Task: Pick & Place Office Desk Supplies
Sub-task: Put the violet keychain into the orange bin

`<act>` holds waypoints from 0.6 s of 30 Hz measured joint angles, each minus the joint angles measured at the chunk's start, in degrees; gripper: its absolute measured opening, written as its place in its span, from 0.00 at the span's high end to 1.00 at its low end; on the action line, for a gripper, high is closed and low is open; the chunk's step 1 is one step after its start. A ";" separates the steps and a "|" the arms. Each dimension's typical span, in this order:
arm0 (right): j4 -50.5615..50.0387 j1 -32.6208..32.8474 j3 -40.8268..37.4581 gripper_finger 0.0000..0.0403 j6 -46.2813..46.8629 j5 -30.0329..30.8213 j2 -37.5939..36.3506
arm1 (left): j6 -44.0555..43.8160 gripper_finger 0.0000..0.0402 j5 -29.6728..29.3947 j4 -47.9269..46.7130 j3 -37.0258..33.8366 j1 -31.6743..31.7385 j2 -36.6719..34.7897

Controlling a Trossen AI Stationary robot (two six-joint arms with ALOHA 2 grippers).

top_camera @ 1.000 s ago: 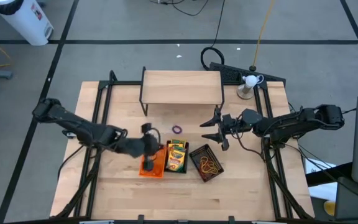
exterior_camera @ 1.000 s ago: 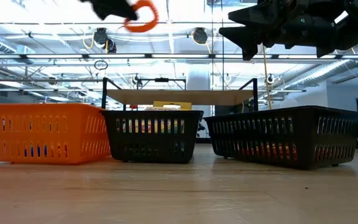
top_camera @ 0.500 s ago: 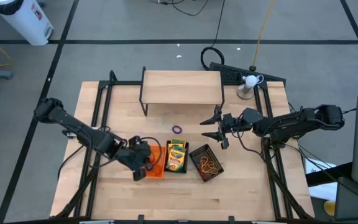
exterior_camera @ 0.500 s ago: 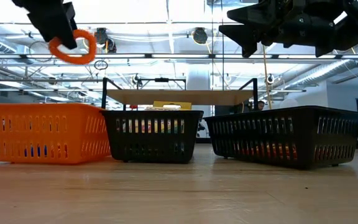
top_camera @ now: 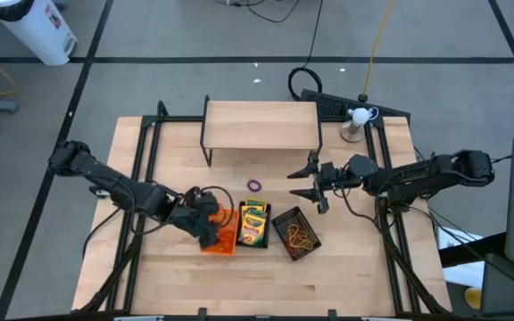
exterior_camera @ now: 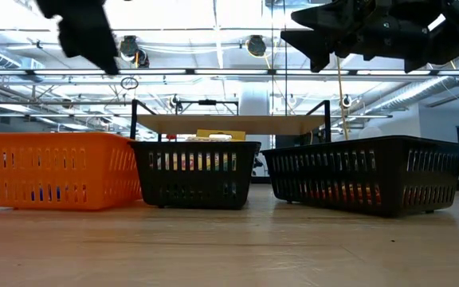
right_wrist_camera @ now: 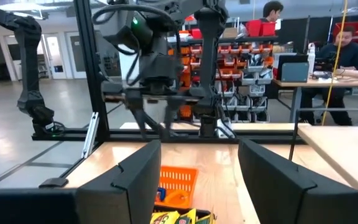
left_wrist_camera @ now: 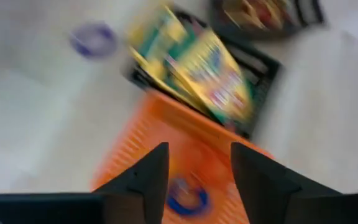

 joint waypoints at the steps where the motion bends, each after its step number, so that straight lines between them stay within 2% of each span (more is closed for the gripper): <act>1: 0.47 -0.03 0.00 0.49 -0.01 0.41 -0.04 | 0.74 0.56 -3.18 0.00 0.00 0.36 0.00; 6: 0.55 -1.17 0.00 0.50 -1.43 7.38 -2.50 | 5.06 0.52 -23.98 1.08 0.00 3.34 0.00; 10: -0.95 -3.87 0.00 0.50 -2.21 9.33 -5.40 | 14.20 0.52 -34.83 8.39 0.00 7.71 0.00; 14: -4.14 -6.57 0.00 0.50 -6.02 14.92 -6.45 | 29.97 0.53 -36.83 20.17 0.00 13.53 0.00; 18: -7.67 -9.25 0.00 0.50 -10.43 21.36 -6.16 | 44.00 0.55 -30.77 31.24 0.00 19.82 0.00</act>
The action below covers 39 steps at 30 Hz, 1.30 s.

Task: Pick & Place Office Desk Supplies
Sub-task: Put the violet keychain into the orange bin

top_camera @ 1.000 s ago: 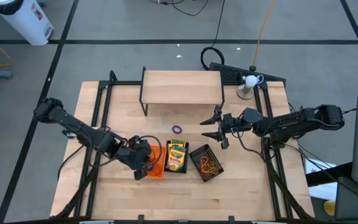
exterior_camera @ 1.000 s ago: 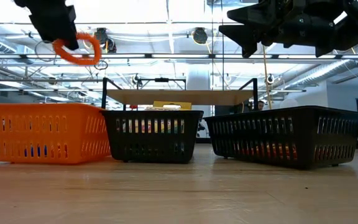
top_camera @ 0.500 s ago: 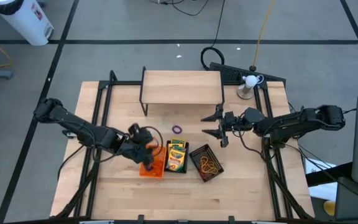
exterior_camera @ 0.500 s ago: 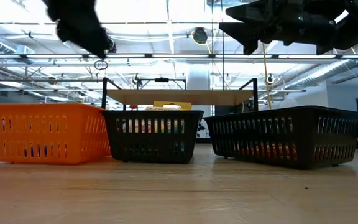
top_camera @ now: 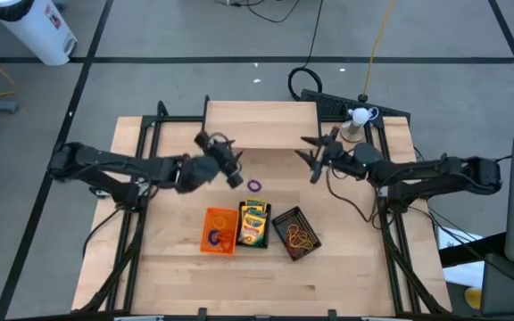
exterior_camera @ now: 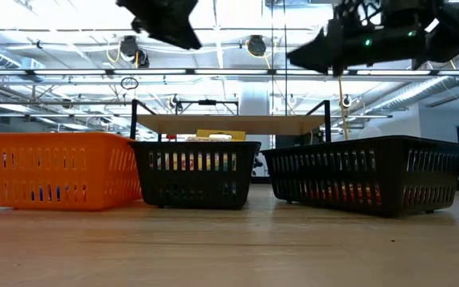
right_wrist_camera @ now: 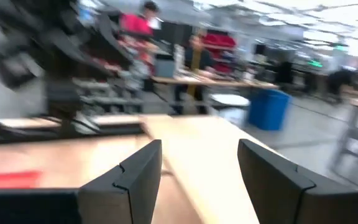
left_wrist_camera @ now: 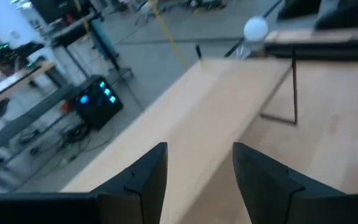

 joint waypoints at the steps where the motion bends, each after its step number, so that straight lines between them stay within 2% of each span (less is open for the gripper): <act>1: -0.65 -0.73 0.00 0.50 -0.04 1.02 0.30 | 1.60 0.56 2.16 2.11 0.00 1.53 0.00; 4: -2.32 -2.84 -0.06 0.50 3.29 0.76 0.52 | 1.82 0.57 9.86 7.20 0.00 6.16 0.00; 8: -3.03 -3.49 -0.04 0.50 11.21 -1.17 0.65 | -6.10 0.58 20.23 7.88 0.00 10.82 0.00; 12: -2.56 -3.47 -0.04 0.50 16.95 -4.27 0.62 | -12.33 0.58 28.92 4.48 0.00 13.09 -0.02; 16: -3.93 -3.43 -0.04 0.50 14.86 -6.88 0.60 | -16.84 0.58 40.06 -1.83 0.00 14.61 -0.02; 20: -9.14 -1.35 -0.04 0.50 14.48 -6.70 0.63 | -23.34 0.58 49.48 -8.30 0.02 14.52 1.78; 24: -16.89 1.93 -0.05 0.50 15.13 -6.65 0.88 | -25.67 0.58 50.01 -11.86 0.02 11.74 7.13; 28: -17.24 4.04 0.00 0.50 21.22 -9.69 0.78 | -31.15 0.58 52.23 -12.15 0.01 11.57 13.89; 33: -15.18 7.22 0.00 0.50 18.02 -11.22 0.82 | -33.15 0.58 50.12 -10.53 -0.01 11.72 19.78; 39: -14.52 8.83 0.00 0.50 14.78 -11.20 0.58 | -35.03 0.58 49.19 -6.51 -0.02 13.88 21.96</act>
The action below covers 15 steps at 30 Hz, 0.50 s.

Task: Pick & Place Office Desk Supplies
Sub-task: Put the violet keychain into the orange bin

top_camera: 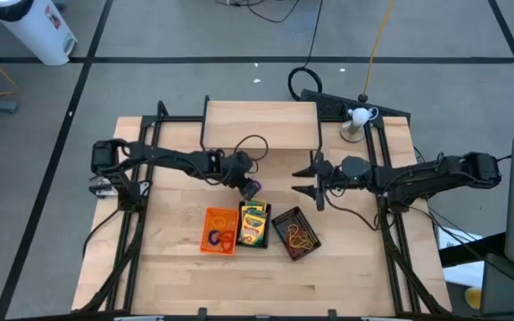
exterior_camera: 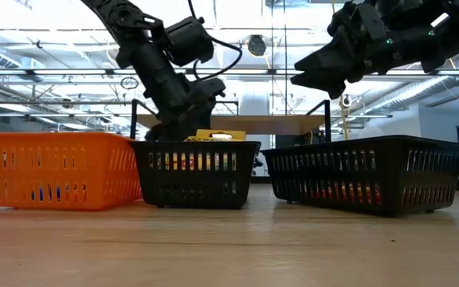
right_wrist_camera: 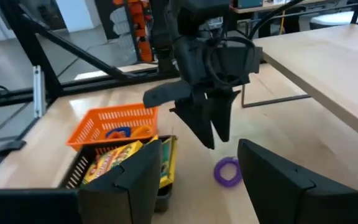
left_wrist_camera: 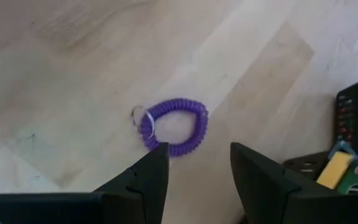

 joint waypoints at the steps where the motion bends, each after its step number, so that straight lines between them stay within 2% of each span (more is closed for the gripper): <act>1: -0.05 0.15 0.00 0.50 -0.57 0.05 0.00 | -0.23 0.58 0.08 0.39 0.00 0.26 0.00; 15: -0.47 0.12 0.00 0.50 -3.53 0.07 0.00 | -0.53 0.58 -1.02 0.80 0.04 1.32 0.00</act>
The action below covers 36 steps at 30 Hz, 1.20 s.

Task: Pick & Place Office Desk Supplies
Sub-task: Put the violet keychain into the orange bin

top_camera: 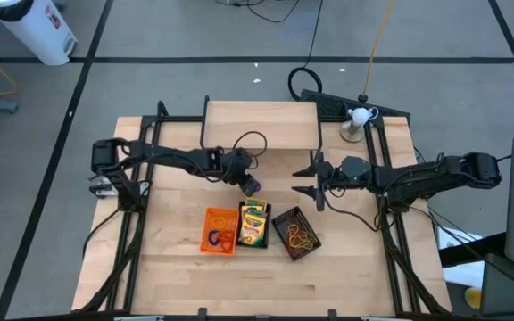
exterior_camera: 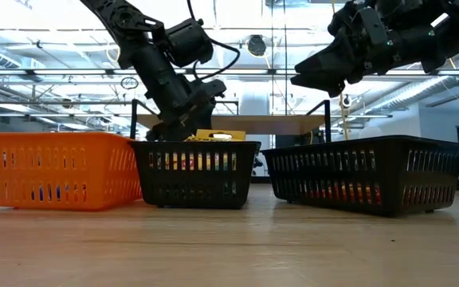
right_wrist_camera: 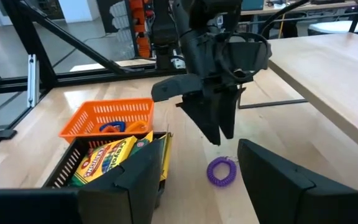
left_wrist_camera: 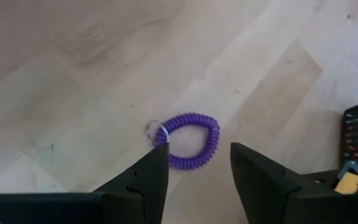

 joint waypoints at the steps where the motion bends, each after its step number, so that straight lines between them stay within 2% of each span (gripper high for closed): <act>1: 0.02 0.00 0.00 0.50 0.00 0.01 0.00 | 0.15 0.58 0.00 0.29 0.00 -0.02 0.54; 10: 0.08 0.00 0.00 0.50 0.00 0.18 0.02 | 0.37 0.58 0.50 1.57 0.00 0.69 4.39; 36: 0.54 0.00 0.00 0.50 -0.59 0.20 0.04 | 0.13 0.58 1.12 4.45 -0.01 2.24 6.84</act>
